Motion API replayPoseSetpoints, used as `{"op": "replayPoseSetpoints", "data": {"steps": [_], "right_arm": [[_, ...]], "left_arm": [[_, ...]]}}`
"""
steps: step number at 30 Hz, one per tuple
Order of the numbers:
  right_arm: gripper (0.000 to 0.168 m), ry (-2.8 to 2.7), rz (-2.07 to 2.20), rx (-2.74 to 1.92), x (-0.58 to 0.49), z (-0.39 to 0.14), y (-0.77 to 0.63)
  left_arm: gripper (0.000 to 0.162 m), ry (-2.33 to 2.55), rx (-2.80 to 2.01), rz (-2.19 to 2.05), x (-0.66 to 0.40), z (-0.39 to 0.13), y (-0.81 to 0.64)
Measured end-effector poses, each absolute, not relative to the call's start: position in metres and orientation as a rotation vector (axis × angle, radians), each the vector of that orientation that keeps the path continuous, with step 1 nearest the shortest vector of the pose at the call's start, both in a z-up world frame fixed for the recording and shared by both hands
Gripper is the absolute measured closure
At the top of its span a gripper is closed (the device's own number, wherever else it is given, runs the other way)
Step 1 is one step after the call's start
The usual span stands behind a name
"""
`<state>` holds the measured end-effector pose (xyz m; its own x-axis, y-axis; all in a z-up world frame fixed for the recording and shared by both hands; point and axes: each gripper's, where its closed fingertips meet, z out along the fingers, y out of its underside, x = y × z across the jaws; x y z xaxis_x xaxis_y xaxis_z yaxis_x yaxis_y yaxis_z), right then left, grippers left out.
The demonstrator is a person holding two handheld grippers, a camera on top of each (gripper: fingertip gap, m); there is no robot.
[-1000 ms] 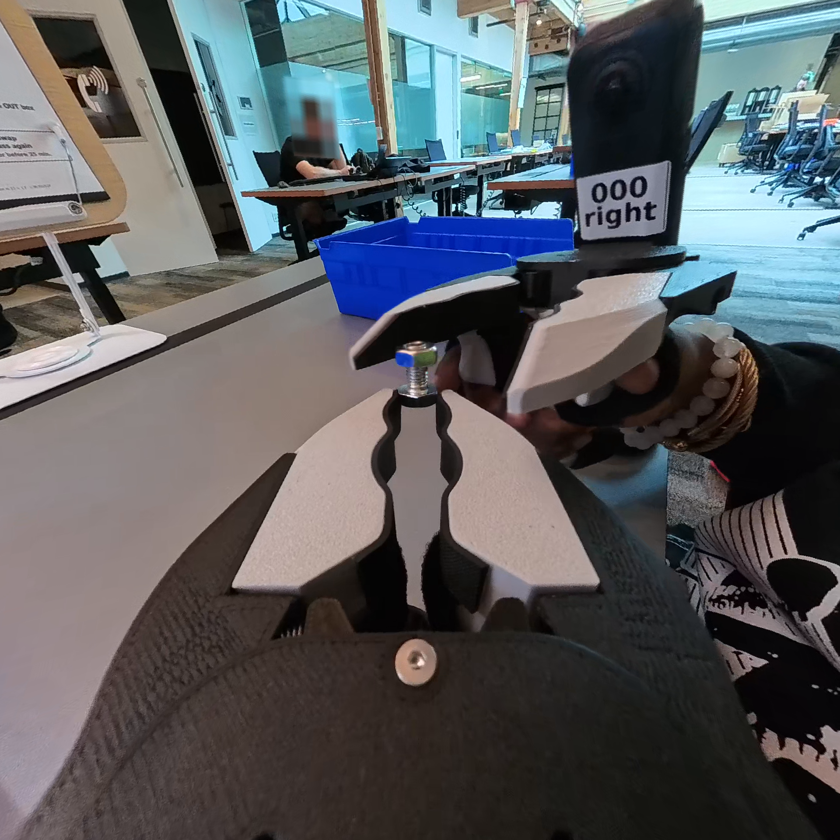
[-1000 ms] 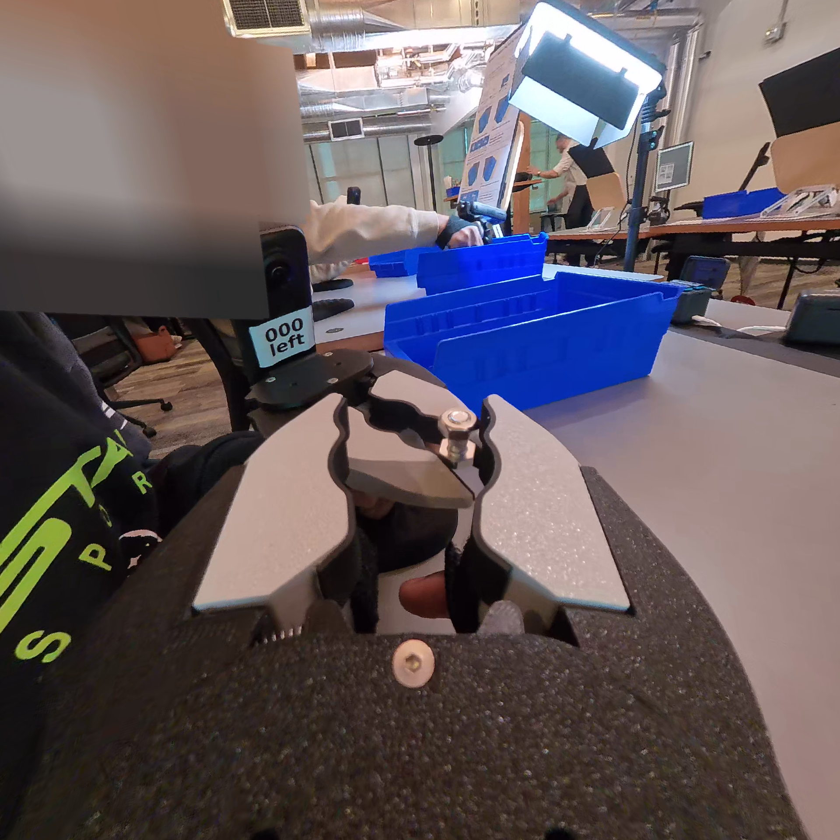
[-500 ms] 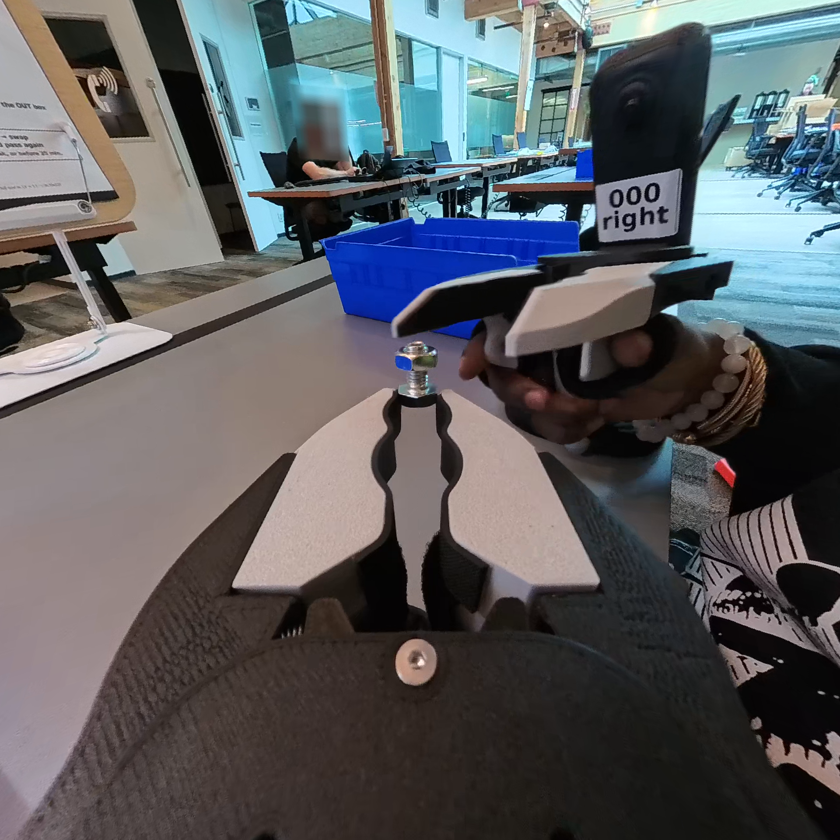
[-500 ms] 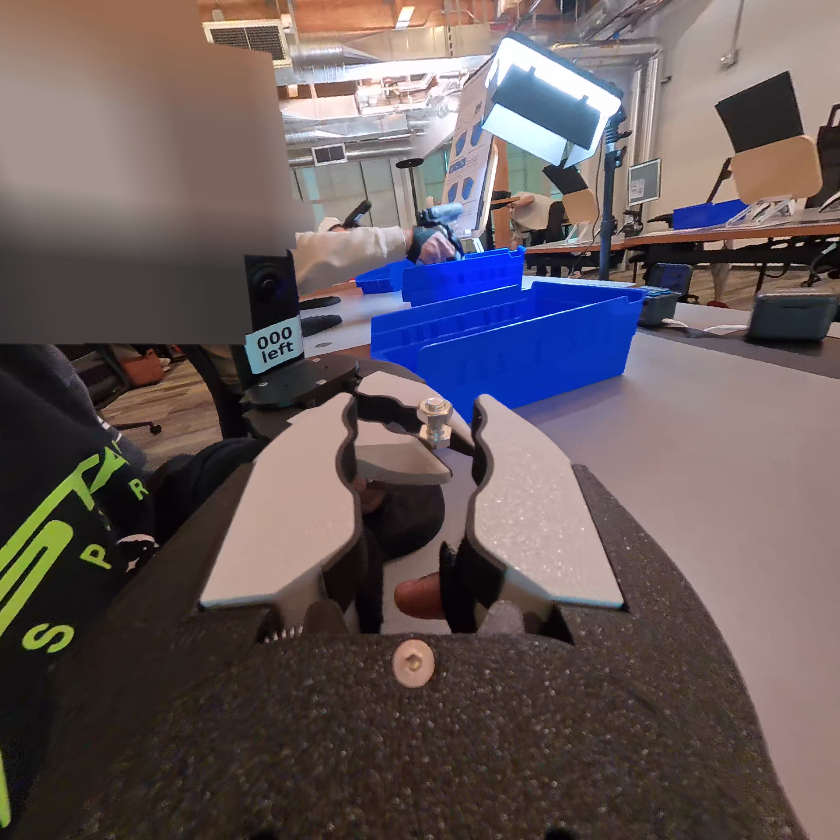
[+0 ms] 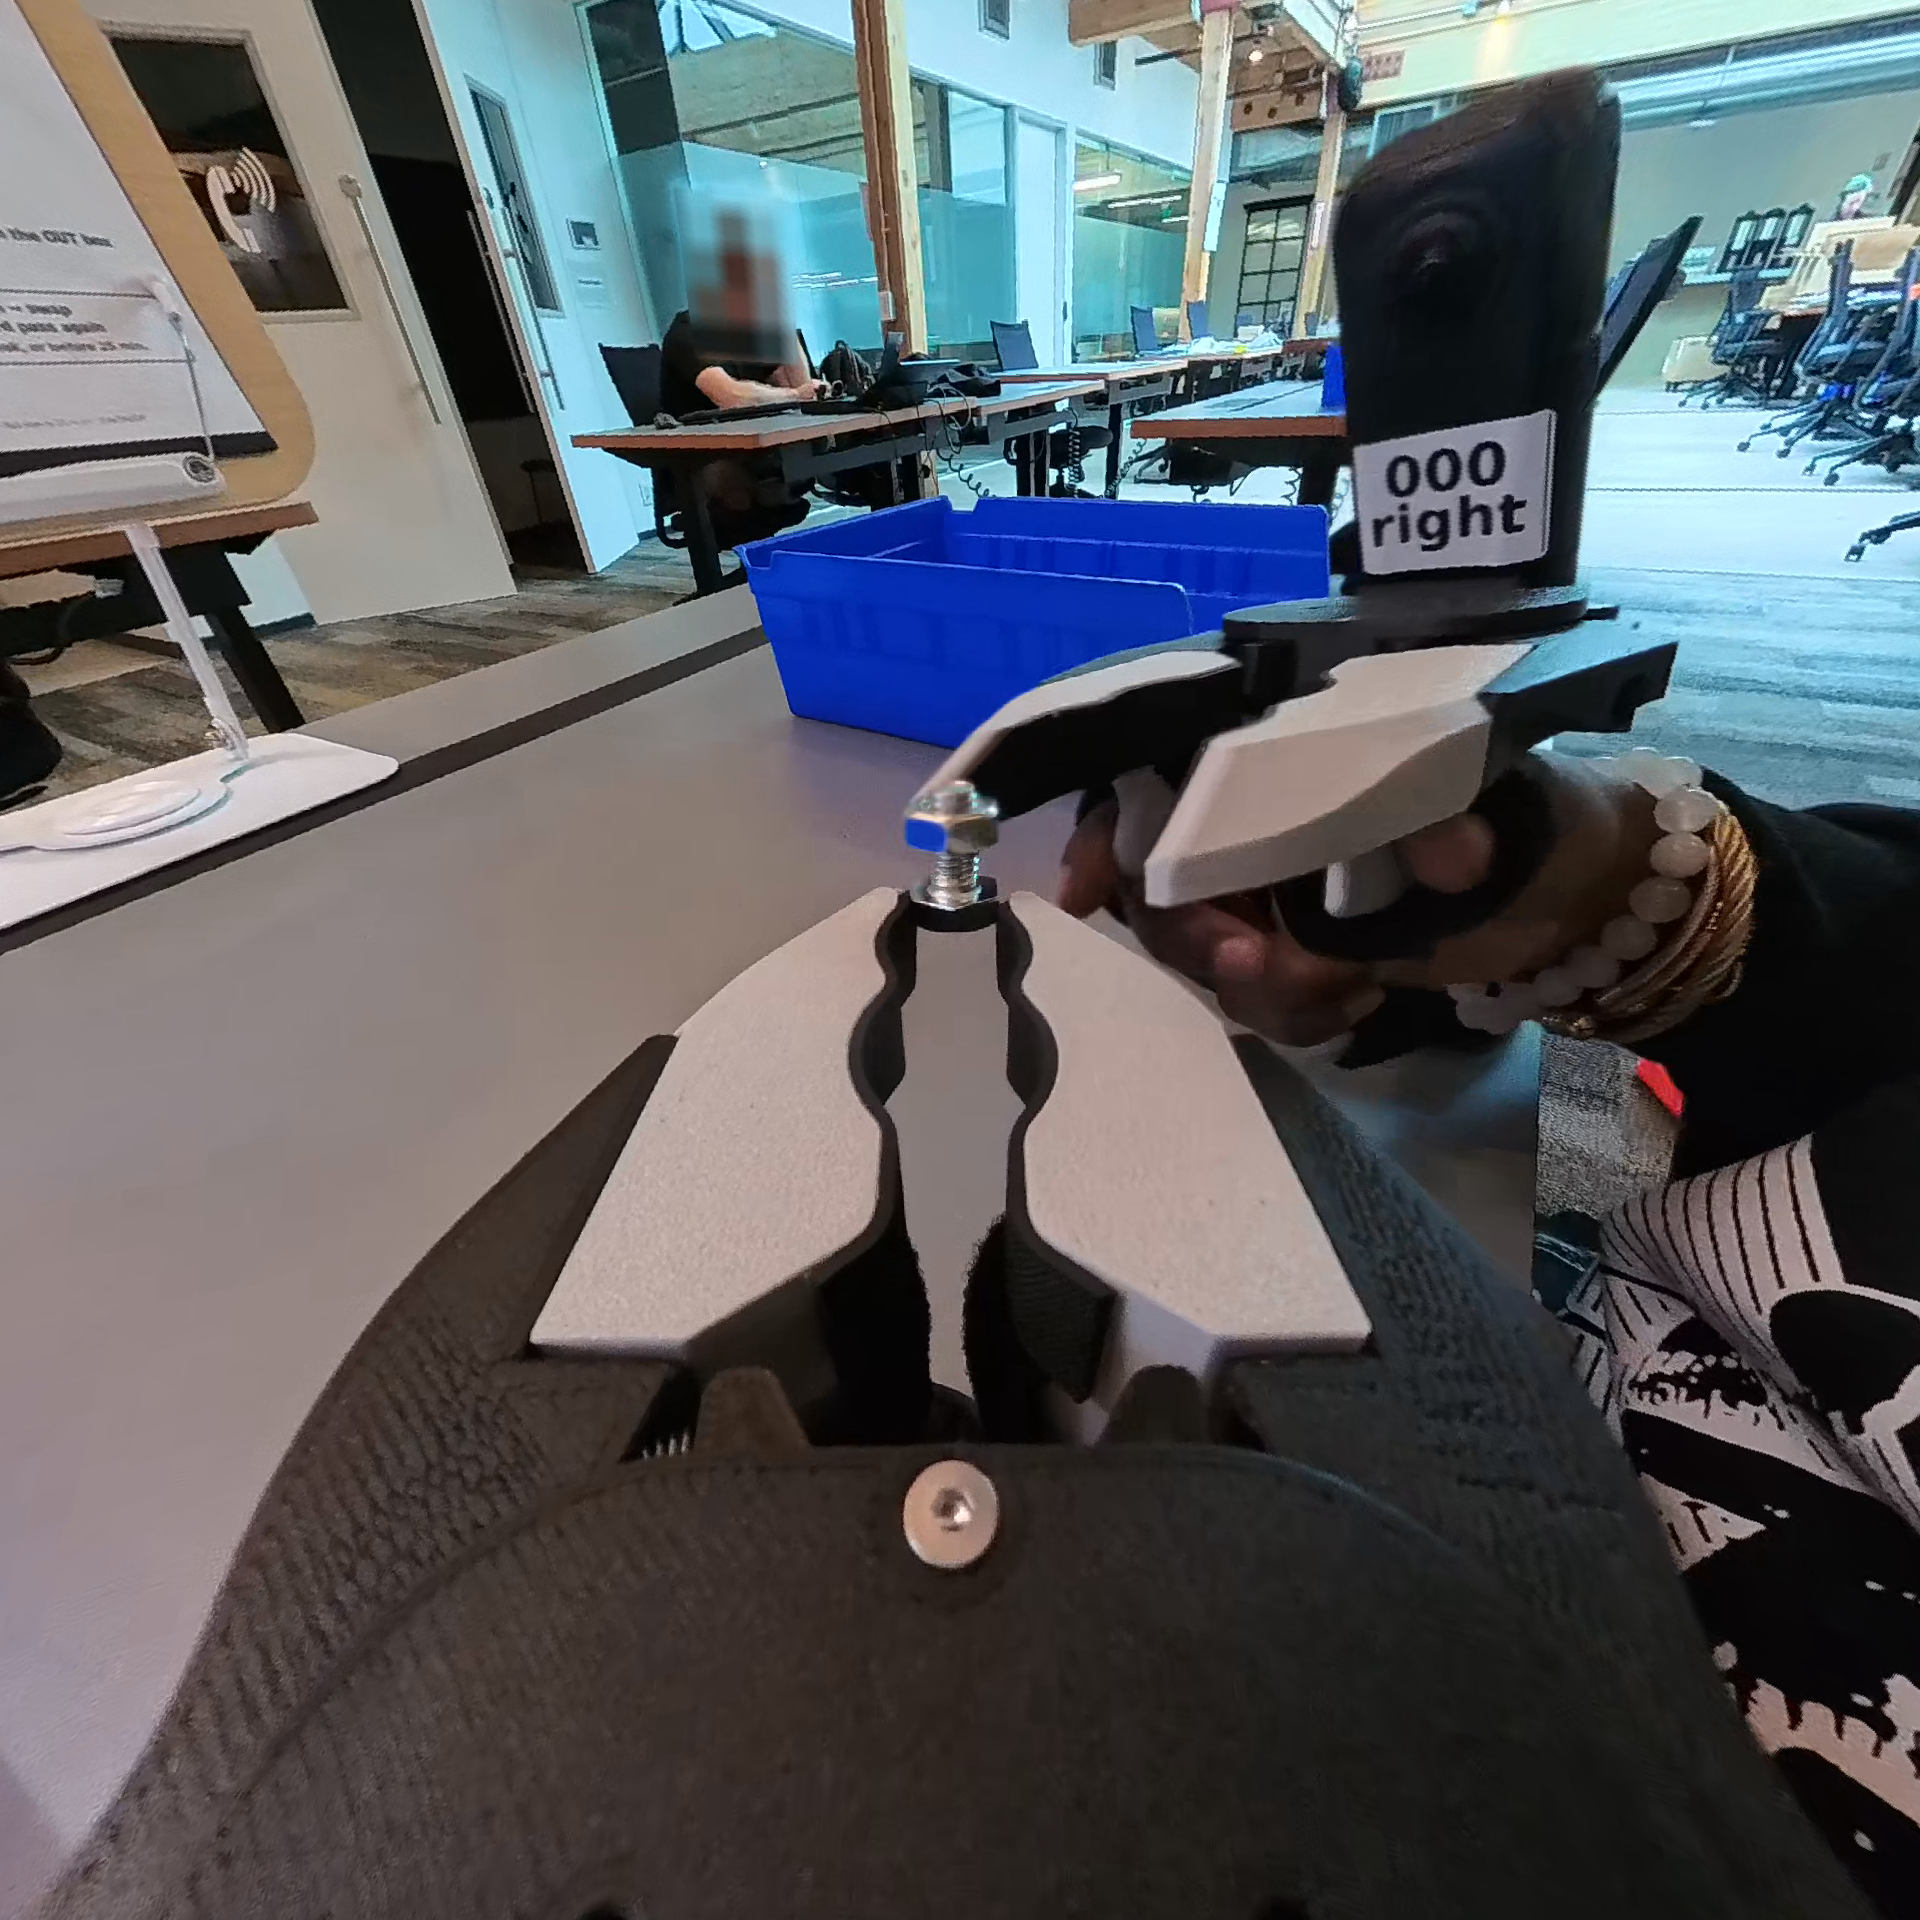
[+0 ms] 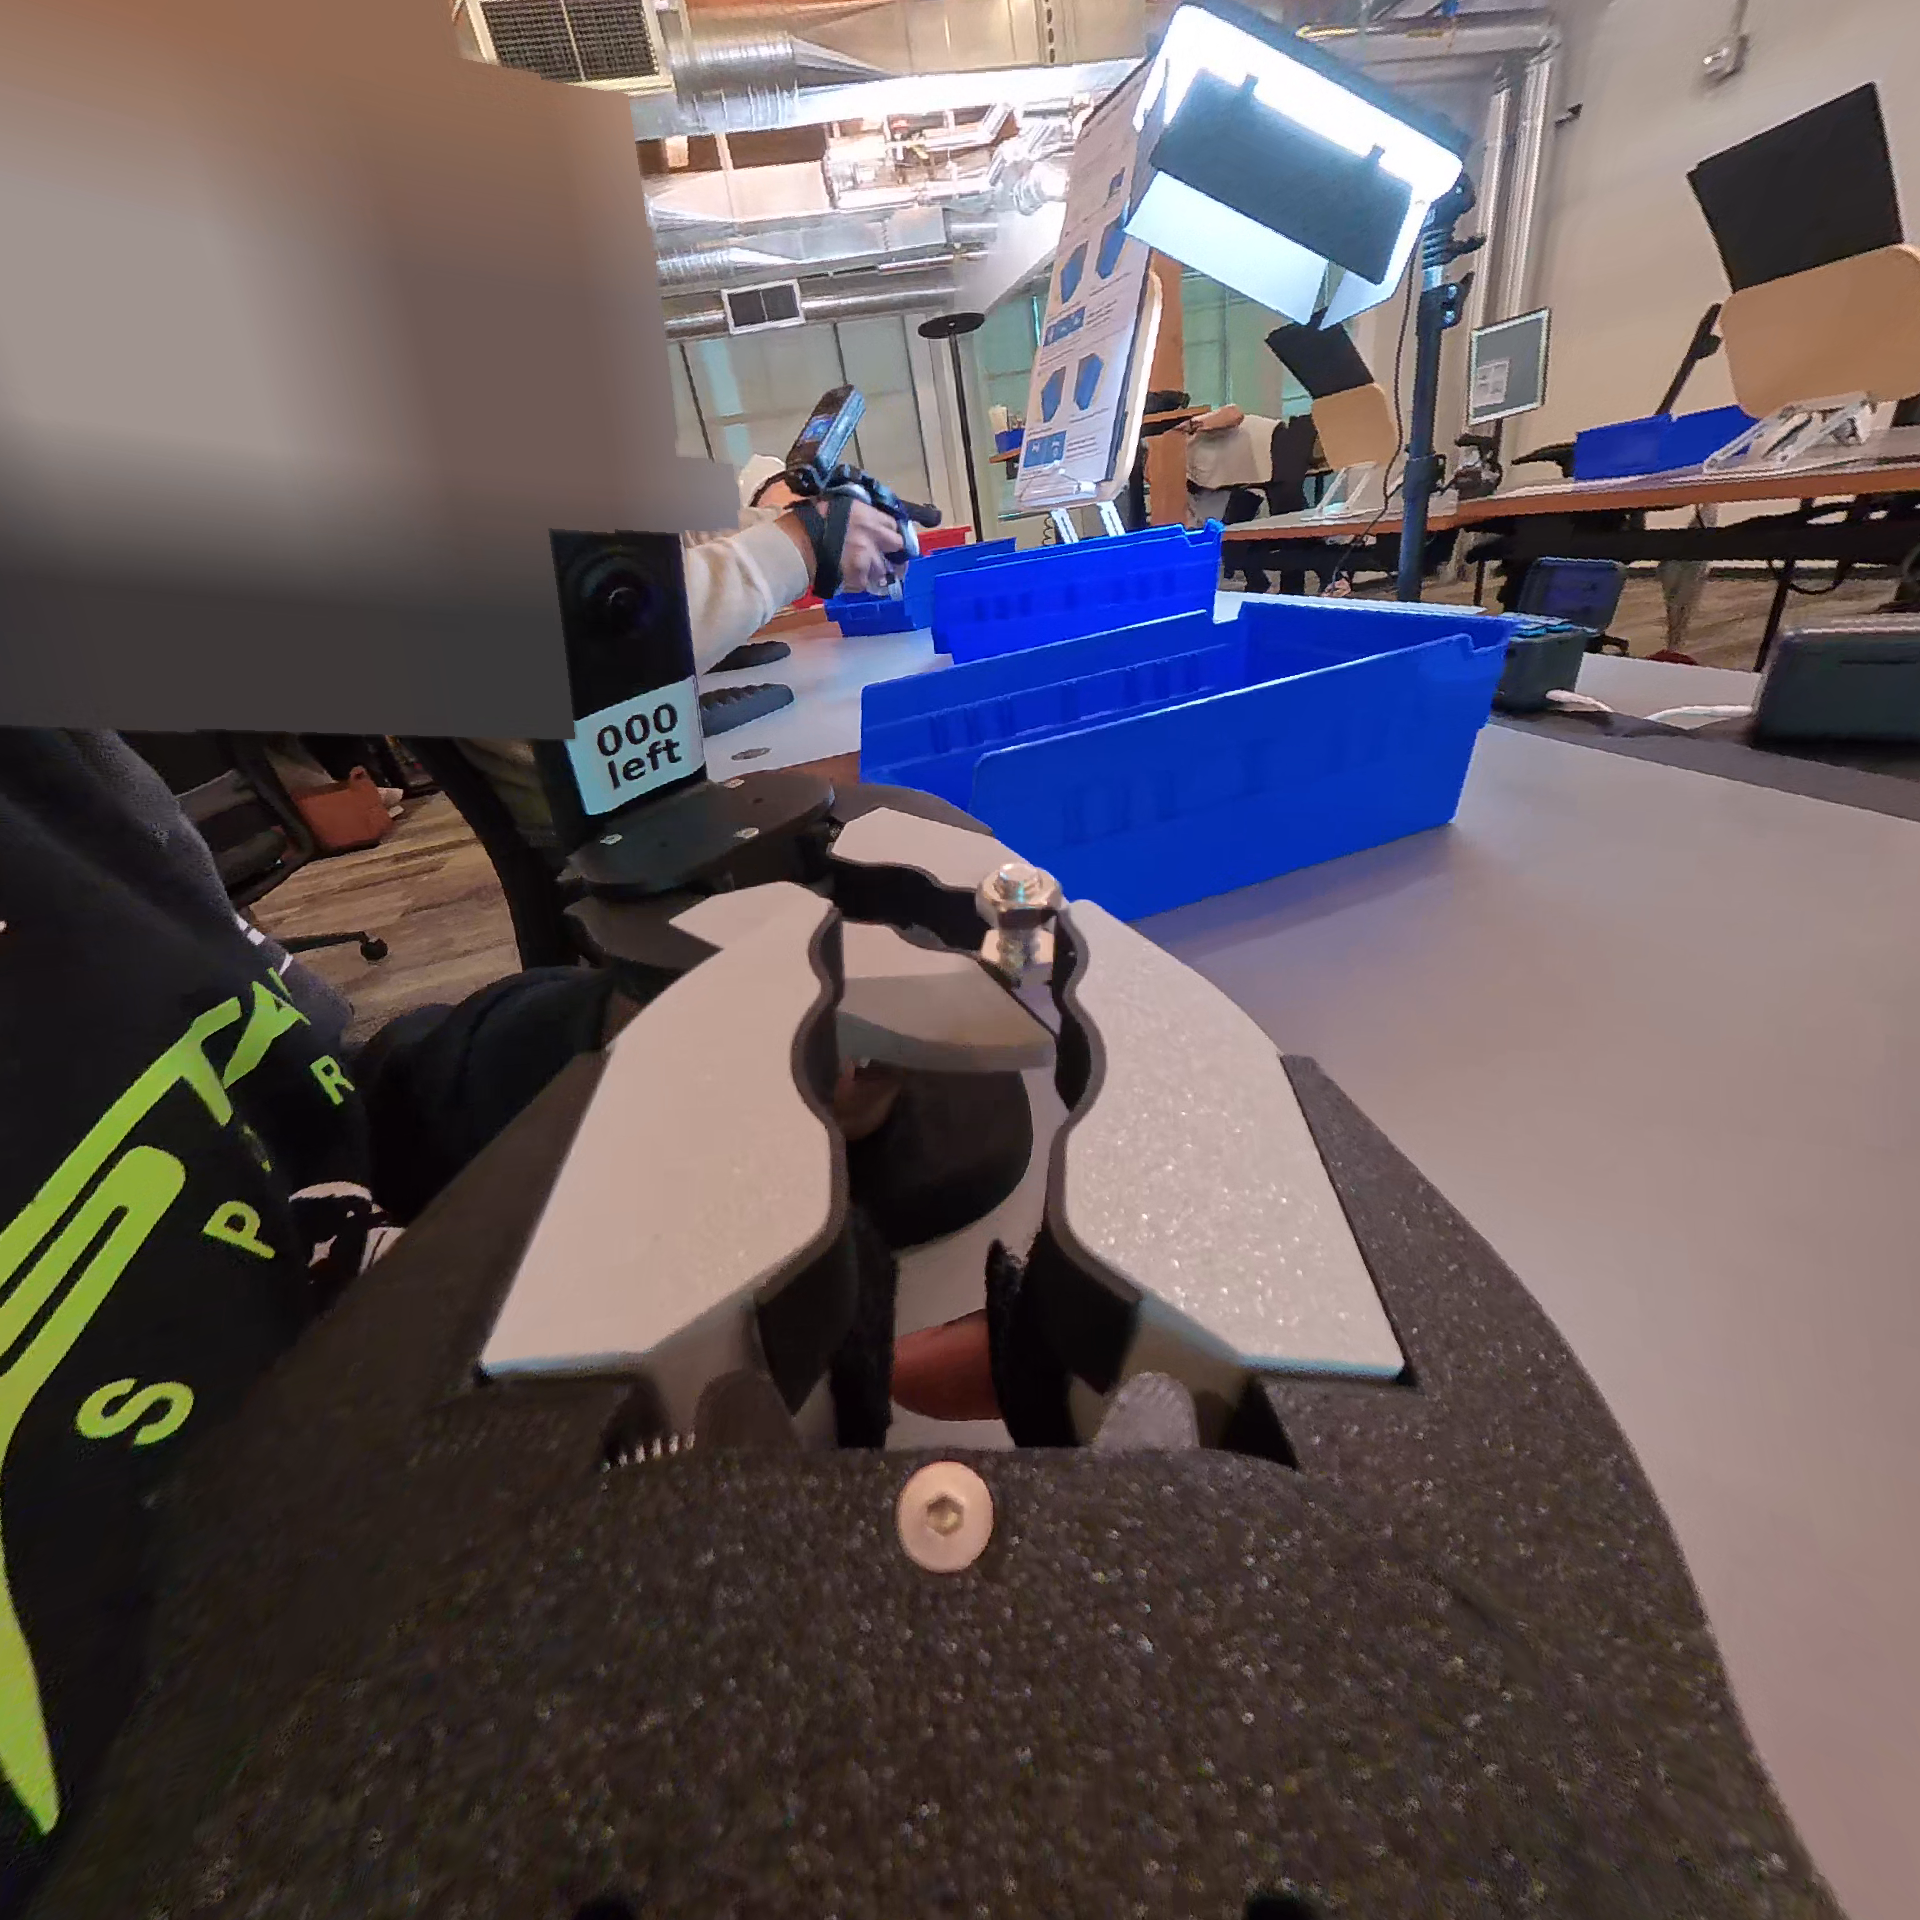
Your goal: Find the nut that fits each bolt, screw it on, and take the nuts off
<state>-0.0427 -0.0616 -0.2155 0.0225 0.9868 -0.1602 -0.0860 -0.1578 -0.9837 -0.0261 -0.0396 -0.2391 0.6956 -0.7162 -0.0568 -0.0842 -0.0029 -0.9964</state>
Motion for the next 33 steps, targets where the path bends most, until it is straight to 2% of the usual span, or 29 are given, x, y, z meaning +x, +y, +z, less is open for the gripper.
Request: {"op": "replayPoseSetpoints", "data": {"steps": [2,4,5,10,16,20,26,27,30,33], "right_arm": [[0.148,-1.052,1.347,-1.267,-0.036,-0.216,-0.063],[0.15,-1.034,1.371,-1.242,-0.031,-0.211,-0.063],[0.149,-1.014,1.366,-1.24,-0.03,-0.209,-0.061],[0.116,-1.013,1.33,-1.263,-0.042,-0.213,-0.054],[0.115,-1.063,1.342,-1.245,-0.055,-0.216,-0.06],[0.123,-1.066,1.343,-1.253,-0.052,-0.217,-0.061],[0.151,-1.03,1.344,-1.294,-0.034,-0.218,-0.053],[0.15,-1.014,1.355,-1.288,-0.033,-0.216,-0.052],[0.128,-0.988,1.34,-1.273,-0.037,-0.214,-0.048],[0.128,-1.038,1.33,-1.267,-0.045,-0.216,-0.053]], "left_arm": [[0.147,0.679,-1.516,-0.564,-0.027,-0.239,-0.039],[0.147,0.677,-1.523,-0.569,-0.027,-0.239,-0.038],[0.147,0.679,-1.522,-0.567,-0.027,-0.239,-0.038],[0.147,0.704,-1.52,-0.557,-0.025,-0.24,-0.04],[0.147,0.759,-1.531,-0.555,-0.019,-0.245,-0.043],[0.147,0.739,-1.538,-0.557,-0.021,-0.244,-0.041],[0.147,0.705,-1.534,-0.555,-0.024,-0.242,-0.039],[0.147,0.707,-1.538,-0.56,-0.024,-0.243,-0.039],[0.147,0.717,-1.539,-0.554,-0.023,-0.244,-0.039],[0.147,0.726,-1.544,-0.547,-0.022,-0.245,-0.039]]}}
